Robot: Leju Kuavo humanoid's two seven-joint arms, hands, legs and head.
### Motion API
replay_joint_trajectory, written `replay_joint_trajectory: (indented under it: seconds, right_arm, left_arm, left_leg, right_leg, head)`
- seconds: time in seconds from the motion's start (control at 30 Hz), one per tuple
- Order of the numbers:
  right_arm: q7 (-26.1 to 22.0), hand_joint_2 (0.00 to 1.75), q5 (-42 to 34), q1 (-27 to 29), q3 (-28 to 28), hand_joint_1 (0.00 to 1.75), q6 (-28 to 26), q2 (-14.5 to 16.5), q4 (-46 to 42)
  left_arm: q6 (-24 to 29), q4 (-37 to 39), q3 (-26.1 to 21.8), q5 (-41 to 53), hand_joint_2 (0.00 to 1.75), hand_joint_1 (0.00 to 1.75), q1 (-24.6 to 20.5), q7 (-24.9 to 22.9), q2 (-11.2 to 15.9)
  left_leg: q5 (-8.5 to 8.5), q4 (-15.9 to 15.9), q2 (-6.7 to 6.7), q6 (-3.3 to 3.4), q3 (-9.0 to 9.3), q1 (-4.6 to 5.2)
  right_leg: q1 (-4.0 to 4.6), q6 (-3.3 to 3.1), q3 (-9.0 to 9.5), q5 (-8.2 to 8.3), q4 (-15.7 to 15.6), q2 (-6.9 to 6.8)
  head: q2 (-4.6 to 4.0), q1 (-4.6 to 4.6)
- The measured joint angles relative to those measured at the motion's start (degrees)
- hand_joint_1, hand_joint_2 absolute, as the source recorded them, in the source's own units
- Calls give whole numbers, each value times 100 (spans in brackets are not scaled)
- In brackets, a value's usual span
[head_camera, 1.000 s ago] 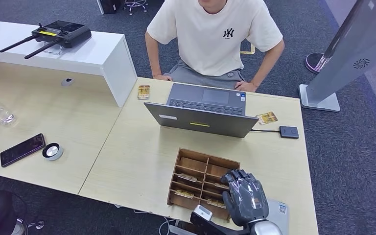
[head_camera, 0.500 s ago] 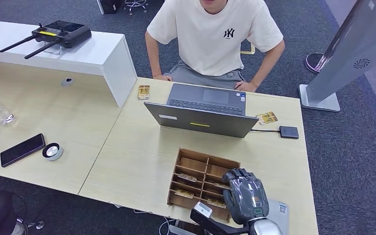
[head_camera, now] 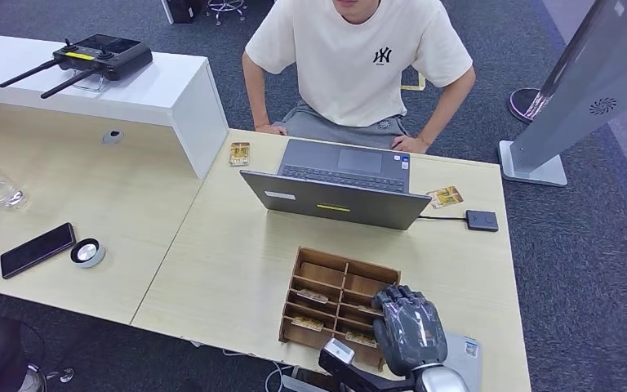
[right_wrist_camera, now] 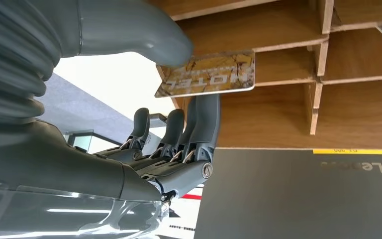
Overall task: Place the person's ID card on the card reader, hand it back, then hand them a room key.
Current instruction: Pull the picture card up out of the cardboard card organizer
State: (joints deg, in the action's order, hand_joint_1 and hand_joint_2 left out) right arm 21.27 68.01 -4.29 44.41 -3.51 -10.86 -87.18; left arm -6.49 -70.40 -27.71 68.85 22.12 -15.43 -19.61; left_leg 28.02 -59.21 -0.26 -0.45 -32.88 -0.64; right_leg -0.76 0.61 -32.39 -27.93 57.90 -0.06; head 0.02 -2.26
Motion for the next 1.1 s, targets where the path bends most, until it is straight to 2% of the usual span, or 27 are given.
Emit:
replay_joint_trajectory:
  seconds: [0.07,0.13,0.5,0.83,1.1]
  right_arm:
    - [0,175,-2,-2,-1,137,1,0,24]
    - [0,175,-3,-5,-2,145,0,1,38]
    - [17,175,-12,-35,-4,151,4,20,76]
    - [38,175,-42,-34,-28,163,-14,35,70]
    - [50,175,-108,106,-225,168,-131,38,-343]
  left_arm:
    - [0,1,0,2,0,0,-2,0,0]
    - [0,2,0,7,0,0,-5,0,0]
    - [0,3,0,38,0,0,-22,0,0]
    - [0,7,0,52,0,0,-24,0,0]
    - [28,6,8,-46,0,0,0,-62,0]
  left_leg:
    - [0,0,0,0,0,0]
    - [0,0,0,0,0,0]
    - [0,0,0,0,1,0]
    - [0,0,0,0,1,0]
    - [0,0,0,0,0,0]
  right_leg:
    - [0,0,0,0,0,0]
    - [0,0,0,0,0,0]
    - [0,0,0,0,0,0]
    - [0,0,0,0,0,0]
    - [0,0,0,0,0,0]
  head:
    - [0,0]
    - [0,1]
    - [0,1]
    - [0,1]
    - [0,0]
